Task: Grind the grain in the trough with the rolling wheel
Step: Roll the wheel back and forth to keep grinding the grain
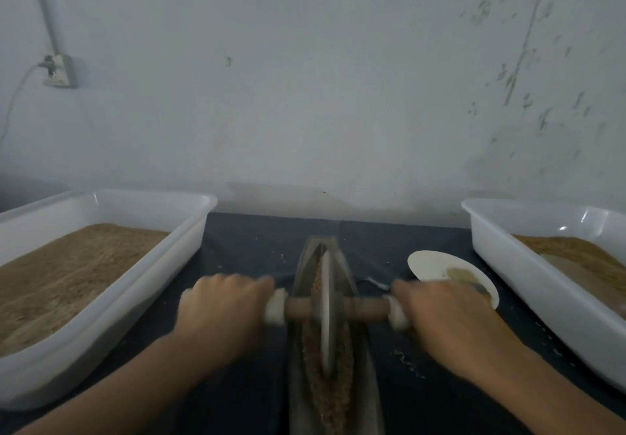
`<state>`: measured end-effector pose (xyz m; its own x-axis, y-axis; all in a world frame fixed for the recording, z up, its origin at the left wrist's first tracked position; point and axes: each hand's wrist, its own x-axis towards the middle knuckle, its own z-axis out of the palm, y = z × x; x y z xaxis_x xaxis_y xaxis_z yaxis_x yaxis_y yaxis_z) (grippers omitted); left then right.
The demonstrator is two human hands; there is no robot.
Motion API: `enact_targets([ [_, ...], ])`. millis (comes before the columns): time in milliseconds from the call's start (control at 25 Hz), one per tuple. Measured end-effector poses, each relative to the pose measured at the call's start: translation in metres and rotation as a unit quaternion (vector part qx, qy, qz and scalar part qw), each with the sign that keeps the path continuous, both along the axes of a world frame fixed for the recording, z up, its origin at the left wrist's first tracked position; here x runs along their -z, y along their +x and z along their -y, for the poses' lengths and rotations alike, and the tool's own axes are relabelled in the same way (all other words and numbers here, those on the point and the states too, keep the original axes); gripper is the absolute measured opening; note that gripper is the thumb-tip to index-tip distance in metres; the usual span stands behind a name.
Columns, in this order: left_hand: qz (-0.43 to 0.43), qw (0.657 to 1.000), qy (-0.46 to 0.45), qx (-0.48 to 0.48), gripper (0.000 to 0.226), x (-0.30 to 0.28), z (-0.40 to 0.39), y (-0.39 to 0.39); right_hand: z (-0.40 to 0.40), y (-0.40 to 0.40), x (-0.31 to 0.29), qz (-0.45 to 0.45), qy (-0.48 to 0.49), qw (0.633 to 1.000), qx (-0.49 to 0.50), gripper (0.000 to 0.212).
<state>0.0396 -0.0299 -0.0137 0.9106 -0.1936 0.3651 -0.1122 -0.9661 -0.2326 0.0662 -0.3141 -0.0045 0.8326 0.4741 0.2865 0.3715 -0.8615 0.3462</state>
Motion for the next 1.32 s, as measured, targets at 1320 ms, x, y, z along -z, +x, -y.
enact_targets([
  [1320, 0.083, 0.988, 0.028, 0.128, 0.043, -0.005, -0.005, -0.062, 0.022, -0.051, 0.011, 0.013, 0.080, 0.993, -0.090, 0.053],
])
